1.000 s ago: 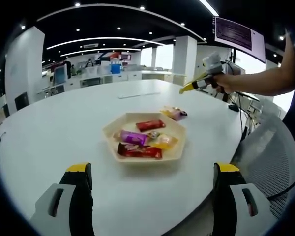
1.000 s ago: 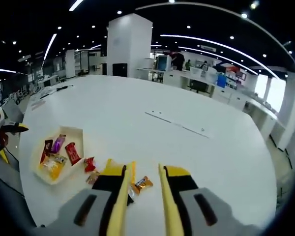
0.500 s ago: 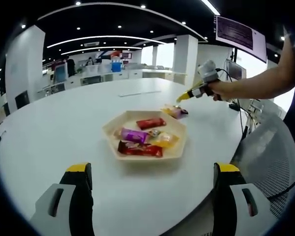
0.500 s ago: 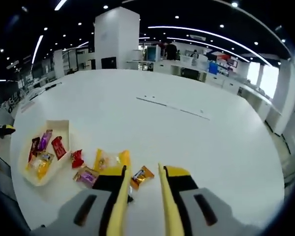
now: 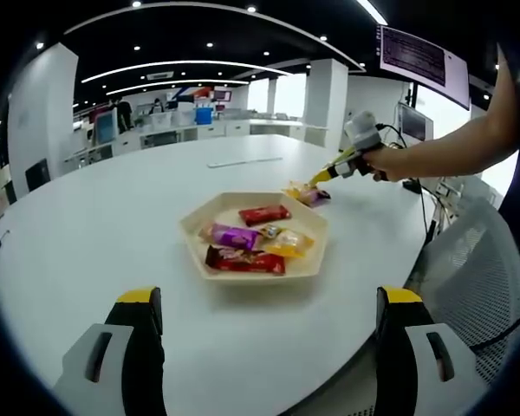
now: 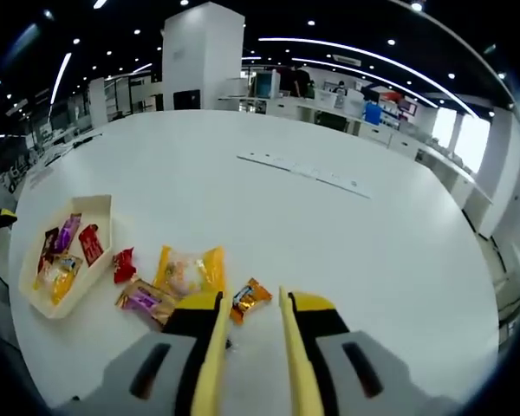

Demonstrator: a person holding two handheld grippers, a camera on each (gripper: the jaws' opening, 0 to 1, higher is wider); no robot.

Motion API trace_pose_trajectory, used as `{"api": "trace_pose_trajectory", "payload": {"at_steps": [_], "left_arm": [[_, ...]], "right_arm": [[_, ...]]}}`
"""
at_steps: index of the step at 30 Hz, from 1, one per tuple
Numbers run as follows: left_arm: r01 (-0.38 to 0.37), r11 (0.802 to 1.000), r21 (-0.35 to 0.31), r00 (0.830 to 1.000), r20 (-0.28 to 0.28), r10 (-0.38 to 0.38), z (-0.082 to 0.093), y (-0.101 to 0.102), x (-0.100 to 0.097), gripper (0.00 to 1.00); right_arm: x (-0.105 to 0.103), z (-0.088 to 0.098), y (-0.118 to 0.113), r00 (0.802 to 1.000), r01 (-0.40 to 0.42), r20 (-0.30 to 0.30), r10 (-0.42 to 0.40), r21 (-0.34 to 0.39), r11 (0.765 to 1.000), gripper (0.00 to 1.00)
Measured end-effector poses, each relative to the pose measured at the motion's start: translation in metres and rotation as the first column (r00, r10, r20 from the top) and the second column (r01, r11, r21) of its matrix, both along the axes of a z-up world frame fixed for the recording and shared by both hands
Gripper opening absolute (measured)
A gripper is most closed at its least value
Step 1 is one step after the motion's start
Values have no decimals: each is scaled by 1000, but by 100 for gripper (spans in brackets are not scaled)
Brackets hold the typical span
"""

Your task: Place the target food into the container with the food tongs after gripping and lifting it, then release it inside without dropping or visibly crushing the food.

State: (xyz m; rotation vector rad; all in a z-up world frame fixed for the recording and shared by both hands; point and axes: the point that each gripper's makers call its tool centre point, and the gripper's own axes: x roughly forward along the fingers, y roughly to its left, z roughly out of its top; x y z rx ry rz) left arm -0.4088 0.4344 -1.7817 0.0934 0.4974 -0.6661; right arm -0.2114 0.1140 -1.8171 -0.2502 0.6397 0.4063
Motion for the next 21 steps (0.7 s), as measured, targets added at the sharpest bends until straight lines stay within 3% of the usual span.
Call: {"api": "trace_pose_trajectory", "payload": {"at_steps": [10, 17, 21], "left_arm": [[7, 1000, 1, 1000, 0, -7, 0, -1, 0, 100], [2, 1000, -1, 1000, 1, -2, 1, 0, 0, 100], [0, 1000, -2, 1000, 2, 0, 1, 0, 0, 100]], "right_arm": [[-2, 6, -6, 1000, -6, -7, 6, 9, 1000, 29], [-3, -4, 4, 999, -26, -43, 27, 14, 1000, 29], [-1, -9, 5, 998, -50, -49, 49, -22, 998, 28]]}}
